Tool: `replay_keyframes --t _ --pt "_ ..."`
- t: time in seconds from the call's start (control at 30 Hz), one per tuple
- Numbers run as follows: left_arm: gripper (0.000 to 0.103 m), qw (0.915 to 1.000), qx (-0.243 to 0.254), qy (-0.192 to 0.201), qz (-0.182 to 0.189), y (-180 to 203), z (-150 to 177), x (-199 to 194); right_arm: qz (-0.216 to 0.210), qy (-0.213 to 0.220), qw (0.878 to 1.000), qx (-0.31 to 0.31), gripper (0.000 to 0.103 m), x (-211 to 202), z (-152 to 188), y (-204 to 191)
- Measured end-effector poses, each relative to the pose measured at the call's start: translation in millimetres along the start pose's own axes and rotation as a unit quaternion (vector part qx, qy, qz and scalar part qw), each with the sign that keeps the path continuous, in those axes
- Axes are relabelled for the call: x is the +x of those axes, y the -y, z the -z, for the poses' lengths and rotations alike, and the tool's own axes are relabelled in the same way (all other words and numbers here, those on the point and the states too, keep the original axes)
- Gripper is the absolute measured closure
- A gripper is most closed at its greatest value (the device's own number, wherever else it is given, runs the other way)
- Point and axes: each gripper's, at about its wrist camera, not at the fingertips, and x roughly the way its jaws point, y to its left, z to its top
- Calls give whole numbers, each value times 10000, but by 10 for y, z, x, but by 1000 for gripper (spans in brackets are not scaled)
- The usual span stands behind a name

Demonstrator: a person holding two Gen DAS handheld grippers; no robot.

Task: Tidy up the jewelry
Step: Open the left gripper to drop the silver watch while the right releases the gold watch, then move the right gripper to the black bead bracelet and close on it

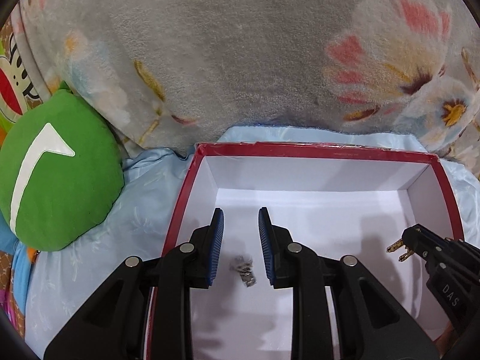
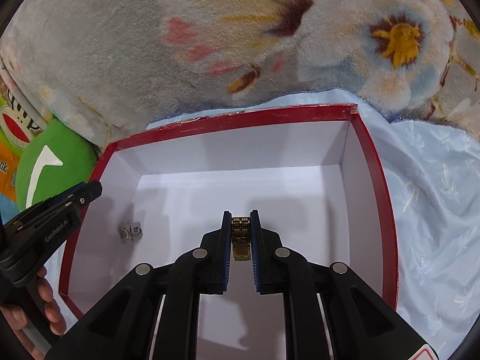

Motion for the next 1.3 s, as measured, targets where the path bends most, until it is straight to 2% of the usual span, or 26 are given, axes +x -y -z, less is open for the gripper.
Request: replay_keyframes --t 0.03,0.1,0.13,0.17,0.3,0.37,0.5,0.6,0.7,0.87,1.03,1.17,1.3 --pt "79 10000 -7 15 38 10 -3 0 14 29 10000 -3 89 -2 -6 -7" --pt "68 10000 -4 10 17 29 -1 -15 34 79 10000 2 80 -19 -12 -6" --pt "55 10000 -11 27 0 30 3 -31 42 130 9999 25 70 -43 -13 0" --pt "46 10000 -17 77 -36 25 13 -64 60 210 9997 53 64 -87 -12 12" --pt "36 9994 38 287 -188 -43 59 -276 151 509 9986 -33 64 -330 21 18" --pt "33 9992 -18 372 -127 -149 120 -469 105 721 9973 -21 64 -560 84 24" --pt "28 9983 -197 541 -1 -395 376 -936 46 1130 9935 -148 64 -1153 375 -18" --pt "25 9979 -323 559 53 -595 670 -1274 -124 1391 9900 -220 60 -1692 790 -42" --pt "25 9976 -404 556 89 -768 1063 -1603 -205 1443 9888 -308 56 -2088 1217 -80" --pt "25 9986 -329 419 25 -900 1779 -2033 -382 1309 9897 -430 55 -2594 2026 -160" --pt "25 9988 -424 146 219 -957 2411 -2366 -422 1153 9918 -364 55 -2932 2747 -239" --pt "25 9973 -626 -22 390 -1014 2751 -2552 -325 918 9939 -513 55 -3077 3226 -352" --pt "25 9960 -804 105 367 -1036 2881 -2709 -437 737 9951 -487 55 -3132 3537 -422"
